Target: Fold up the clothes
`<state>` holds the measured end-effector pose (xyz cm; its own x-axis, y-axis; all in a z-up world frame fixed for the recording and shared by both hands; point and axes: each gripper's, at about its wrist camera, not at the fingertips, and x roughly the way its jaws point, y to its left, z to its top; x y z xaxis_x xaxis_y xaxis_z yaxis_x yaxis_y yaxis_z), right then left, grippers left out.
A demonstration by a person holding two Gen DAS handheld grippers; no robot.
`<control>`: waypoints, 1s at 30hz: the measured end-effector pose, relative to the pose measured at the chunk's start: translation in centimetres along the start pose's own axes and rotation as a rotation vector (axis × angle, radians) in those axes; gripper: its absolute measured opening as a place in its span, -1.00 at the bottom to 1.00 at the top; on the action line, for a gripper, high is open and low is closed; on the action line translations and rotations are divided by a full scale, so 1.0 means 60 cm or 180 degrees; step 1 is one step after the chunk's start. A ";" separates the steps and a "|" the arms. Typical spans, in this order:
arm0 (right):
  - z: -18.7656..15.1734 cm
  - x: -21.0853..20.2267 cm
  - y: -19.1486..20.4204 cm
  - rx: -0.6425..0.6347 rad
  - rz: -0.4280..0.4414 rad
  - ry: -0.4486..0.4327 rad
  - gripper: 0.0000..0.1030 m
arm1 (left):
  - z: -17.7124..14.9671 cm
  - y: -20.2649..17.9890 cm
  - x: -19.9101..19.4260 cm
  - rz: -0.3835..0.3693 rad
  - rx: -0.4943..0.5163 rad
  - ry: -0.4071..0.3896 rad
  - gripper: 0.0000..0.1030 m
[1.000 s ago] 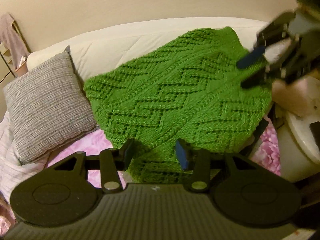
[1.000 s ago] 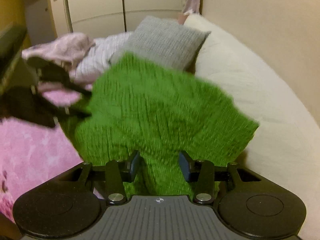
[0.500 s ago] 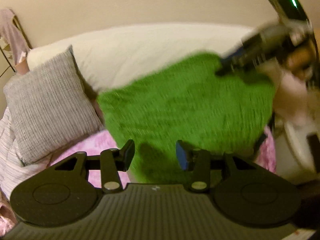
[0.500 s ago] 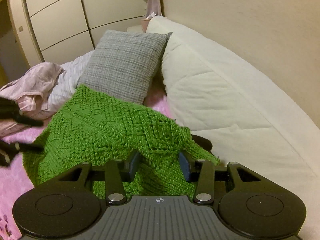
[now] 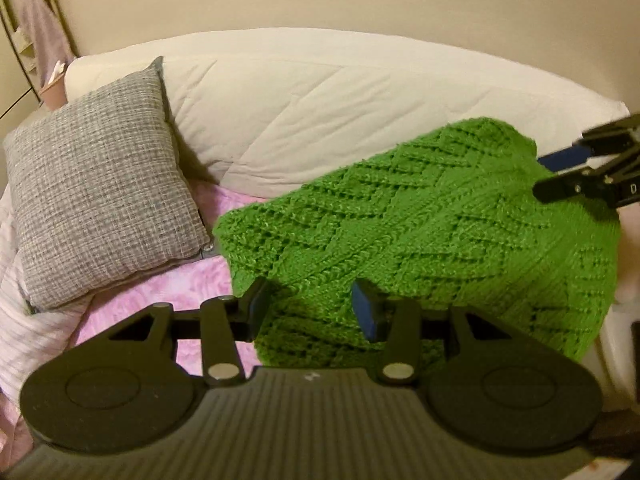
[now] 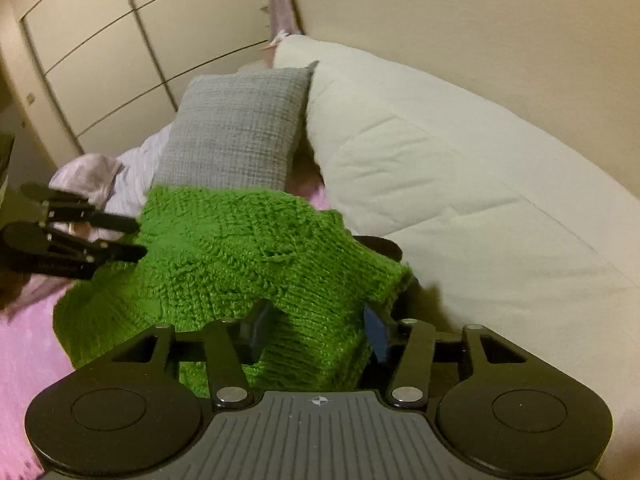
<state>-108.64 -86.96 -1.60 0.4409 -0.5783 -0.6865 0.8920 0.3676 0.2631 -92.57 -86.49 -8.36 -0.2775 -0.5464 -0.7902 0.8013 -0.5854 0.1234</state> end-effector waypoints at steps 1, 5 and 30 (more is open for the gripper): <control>0.004 -0.004 0.004 0.0002 0.0001 -0.0002 -0.08 | 0.000 -0.001 -0.009 0.0020 -0.0003 -0.0014 -0.22; 0.001 -0.049 0.025 0.0003 -0.0051 -0.0119 -0.03 | -0.006 -0.001 -0.060 0.0119 -0.0104 -0.0110 -0.12; -0.257 -0.304 0.360 0.0619 -0.0930 -0.0142 0.63 | -0.320 -0.105 -0.410 0.0326 -0.1149 -0.0349 0.98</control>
<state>-98.95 -57.24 6.17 0.1643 -0.6713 -0.7227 0.9816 0.0389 0.1871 -80.62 -57.86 -1.24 -0.2257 -0.6633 -0.7135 0.9573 -0.2867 -0.0362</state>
